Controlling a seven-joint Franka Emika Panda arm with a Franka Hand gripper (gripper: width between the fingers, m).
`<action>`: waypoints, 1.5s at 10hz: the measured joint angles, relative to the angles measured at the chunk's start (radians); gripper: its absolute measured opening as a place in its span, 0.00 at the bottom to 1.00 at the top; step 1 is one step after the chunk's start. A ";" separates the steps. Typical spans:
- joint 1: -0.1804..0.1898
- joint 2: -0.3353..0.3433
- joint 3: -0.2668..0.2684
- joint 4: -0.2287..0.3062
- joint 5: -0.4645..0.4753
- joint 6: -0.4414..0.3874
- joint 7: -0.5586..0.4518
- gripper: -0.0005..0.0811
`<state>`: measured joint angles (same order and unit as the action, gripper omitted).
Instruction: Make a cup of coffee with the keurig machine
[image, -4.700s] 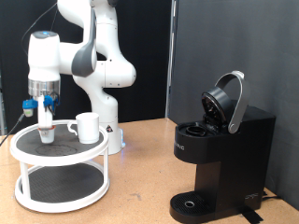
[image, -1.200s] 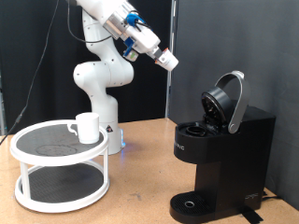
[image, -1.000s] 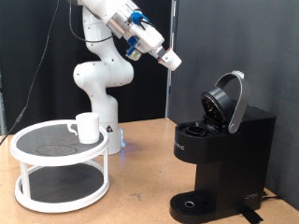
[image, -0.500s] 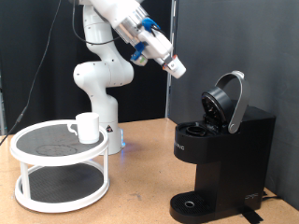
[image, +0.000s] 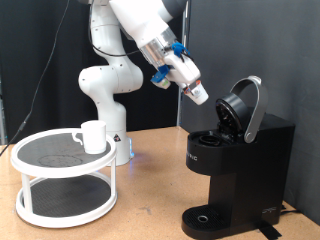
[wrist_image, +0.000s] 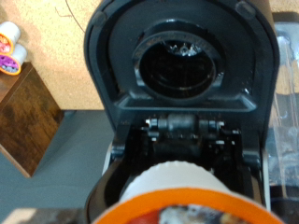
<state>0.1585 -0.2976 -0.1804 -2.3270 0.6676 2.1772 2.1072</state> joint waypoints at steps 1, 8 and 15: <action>0.000 0.011 0.009 -0.007 0.000 0.019 -0.001 0.47; 0.001 0.087 0.058 -0.044 0.002 0.151 -0.026 0.47; 0.003 0.126 0.093 -0.070 0.018 0.192 -0.038 0.47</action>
<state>0.1616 -0.1721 -0.0877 -2.3965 0.6855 2.3694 2.0692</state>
